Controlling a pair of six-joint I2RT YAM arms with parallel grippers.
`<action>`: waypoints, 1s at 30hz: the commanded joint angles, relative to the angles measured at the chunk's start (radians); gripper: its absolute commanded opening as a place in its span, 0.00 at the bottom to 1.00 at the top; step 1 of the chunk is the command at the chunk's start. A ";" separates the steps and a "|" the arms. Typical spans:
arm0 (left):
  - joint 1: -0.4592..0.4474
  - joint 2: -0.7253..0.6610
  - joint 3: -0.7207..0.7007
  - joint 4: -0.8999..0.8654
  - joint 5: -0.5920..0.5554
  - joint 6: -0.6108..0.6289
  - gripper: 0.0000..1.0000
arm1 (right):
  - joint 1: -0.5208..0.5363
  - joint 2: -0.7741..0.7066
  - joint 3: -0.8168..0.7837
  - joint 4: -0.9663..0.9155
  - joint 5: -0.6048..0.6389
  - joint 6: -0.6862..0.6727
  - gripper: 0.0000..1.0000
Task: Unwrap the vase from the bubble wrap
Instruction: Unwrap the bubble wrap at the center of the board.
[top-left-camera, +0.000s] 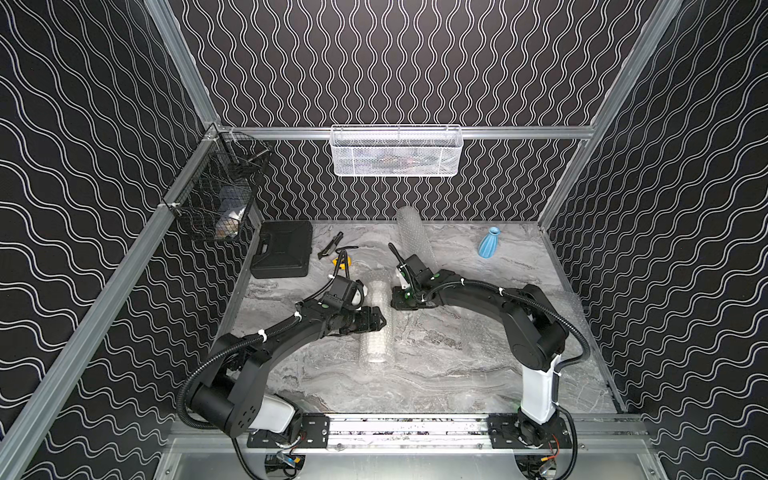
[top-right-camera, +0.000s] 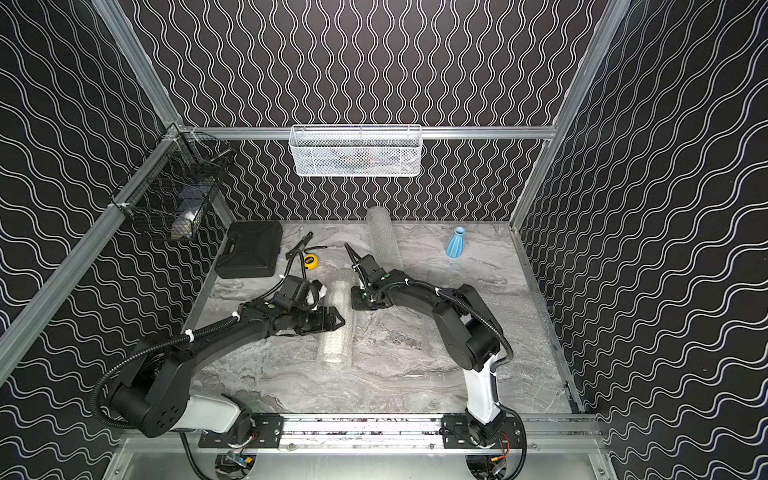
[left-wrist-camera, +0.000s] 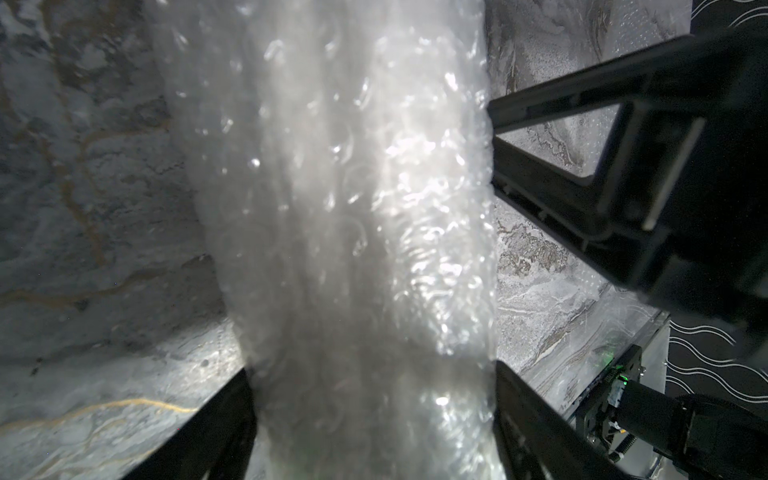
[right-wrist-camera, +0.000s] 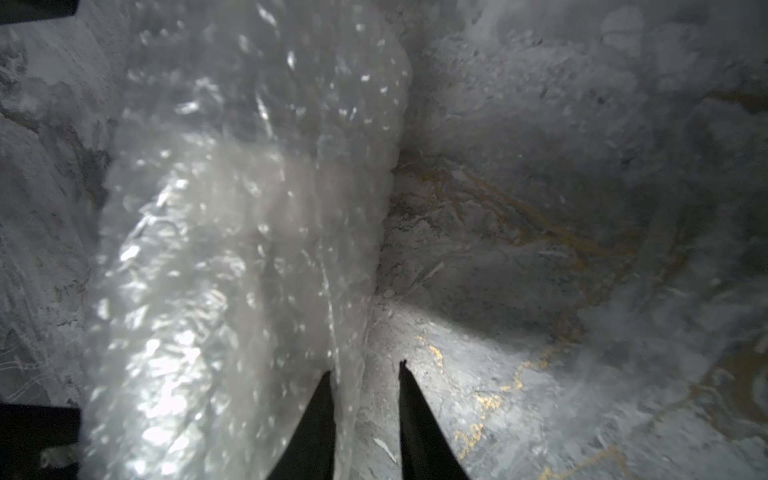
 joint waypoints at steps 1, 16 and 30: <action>0.000 0.004 0.005 -0.018 0.027 0.031 0.84 | 0.001 0.020 0.030 -0.032 0.041 -0.029 0.27; 0.000 0.008 0.002 -0.020 0.035 0.032 0.83 | 0.001 0.097 0.119 -0.035 0.117 -0.047 0.28; -0.002 0.012 -0.002 -0.023 0.032 0.033 0.83 | 0.000 0.118 0.143 0.069 0.141 0.004 0.28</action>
